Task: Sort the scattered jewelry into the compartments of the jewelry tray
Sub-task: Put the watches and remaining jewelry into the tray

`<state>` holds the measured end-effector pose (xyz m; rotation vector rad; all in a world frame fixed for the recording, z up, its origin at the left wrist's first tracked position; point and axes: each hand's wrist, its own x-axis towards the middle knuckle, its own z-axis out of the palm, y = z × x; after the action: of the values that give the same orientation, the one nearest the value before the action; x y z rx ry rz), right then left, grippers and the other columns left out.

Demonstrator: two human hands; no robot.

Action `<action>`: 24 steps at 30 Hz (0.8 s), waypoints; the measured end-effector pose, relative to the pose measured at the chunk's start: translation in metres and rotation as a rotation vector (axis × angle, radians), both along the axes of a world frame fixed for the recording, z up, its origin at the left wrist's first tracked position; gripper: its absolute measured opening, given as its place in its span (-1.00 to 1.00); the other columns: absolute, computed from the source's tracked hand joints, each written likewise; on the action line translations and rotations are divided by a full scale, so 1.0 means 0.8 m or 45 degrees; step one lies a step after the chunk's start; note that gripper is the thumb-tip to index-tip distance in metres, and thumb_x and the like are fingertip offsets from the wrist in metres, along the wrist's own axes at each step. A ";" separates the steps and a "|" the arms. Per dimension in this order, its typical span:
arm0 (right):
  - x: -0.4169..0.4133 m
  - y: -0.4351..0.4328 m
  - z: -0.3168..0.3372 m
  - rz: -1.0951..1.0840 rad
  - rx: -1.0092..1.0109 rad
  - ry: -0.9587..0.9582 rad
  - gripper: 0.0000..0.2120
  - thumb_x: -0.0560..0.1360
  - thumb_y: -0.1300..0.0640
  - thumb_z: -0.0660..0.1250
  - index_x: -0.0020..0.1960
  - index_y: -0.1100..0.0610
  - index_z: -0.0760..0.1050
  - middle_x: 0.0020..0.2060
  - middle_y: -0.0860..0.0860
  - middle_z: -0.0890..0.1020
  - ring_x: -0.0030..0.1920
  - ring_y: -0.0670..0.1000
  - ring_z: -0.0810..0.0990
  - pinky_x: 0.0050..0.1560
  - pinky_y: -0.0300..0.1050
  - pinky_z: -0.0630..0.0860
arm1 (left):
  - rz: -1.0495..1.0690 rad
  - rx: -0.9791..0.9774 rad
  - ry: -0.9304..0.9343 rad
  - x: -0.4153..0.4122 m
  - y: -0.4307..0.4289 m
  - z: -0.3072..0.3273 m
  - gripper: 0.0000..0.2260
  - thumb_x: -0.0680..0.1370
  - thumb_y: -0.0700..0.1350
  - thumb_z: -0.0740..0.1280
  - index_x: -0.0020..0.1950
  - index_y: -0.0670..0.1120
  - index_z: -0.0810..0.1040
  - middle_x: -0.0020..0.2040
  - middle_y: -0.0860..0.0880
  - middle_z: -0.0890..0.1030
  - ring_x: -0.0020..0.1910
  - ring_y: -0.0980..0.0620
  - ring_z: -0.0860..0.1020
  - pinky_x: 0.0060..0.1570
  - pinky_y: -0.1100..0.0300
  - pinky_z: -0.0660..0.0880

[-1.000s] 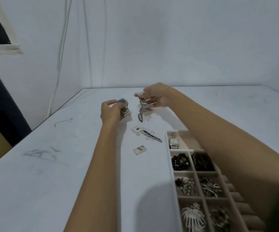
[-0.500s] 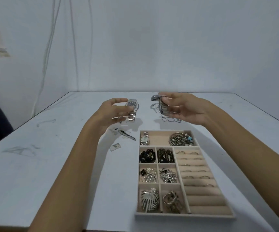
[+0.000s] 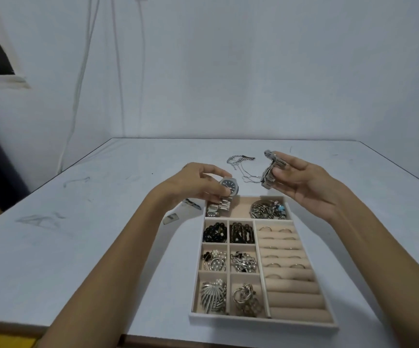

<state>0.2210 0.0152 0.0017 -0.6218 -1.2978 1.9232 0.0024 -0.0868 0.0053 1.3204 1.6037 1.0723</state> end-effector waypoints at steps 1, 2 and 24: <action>0.001 0.000 0.002 -0.021 -0.005 0.011 -0.28 0.13 0.36 0.46 0.31 0.23 0.48 -0.16 0.05 0.69 -0.15 0.01 0.70 0.09 -0.04 0.59 | -0.005 -0.007 0.030 0.005 0.001 -0.001 -0.67 0.38 -0.29 0.50 0.13 -0.13 0.60 -0.29 -0.01 0.65 -0.28 0.04 0.64 -0.19 0.27 0.58; 0.002 0.001 0.003 -0.044 -0.004 0.015 -0.31 0.16 0.37 0.44 0.30 0.23 0.48 -0.14 0.06 0.69 -0.14 0.02 0.69 0.10 -0.02 0.59 | -0.014 -0.011 0.069 0.008 0.002 -0.001 -0.67 0.38 -0.29 0.50 0.12 -0.14 0.60 -0.32 0.01 0.64 -0.31 0.05 0.64 -0.22 0.28 0.56; 0.006 -0.005 0.008 -0.051 0.047 -0.067 -0.50 0.35 0.40 0.38 0.28 0.18 0.51 -0.07 0.04 0.67 -0.15 -0.03 0.67 -0.05 -0.21 0.63 | -0.027 0.051 0.751 0.002 0.006 -0.005 -0.83 0.39 0.06 0.50 -0.10 0.02 0.70 -0.30 0.09 0.64 -0.38 0.23 0.47 -0.22 0.23 0.37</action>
<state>0.2259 0.0110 0.0083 -0.6791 -1.3408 1.8575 0.0040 -0.0821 0.0015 1.7875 1.9832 0.7360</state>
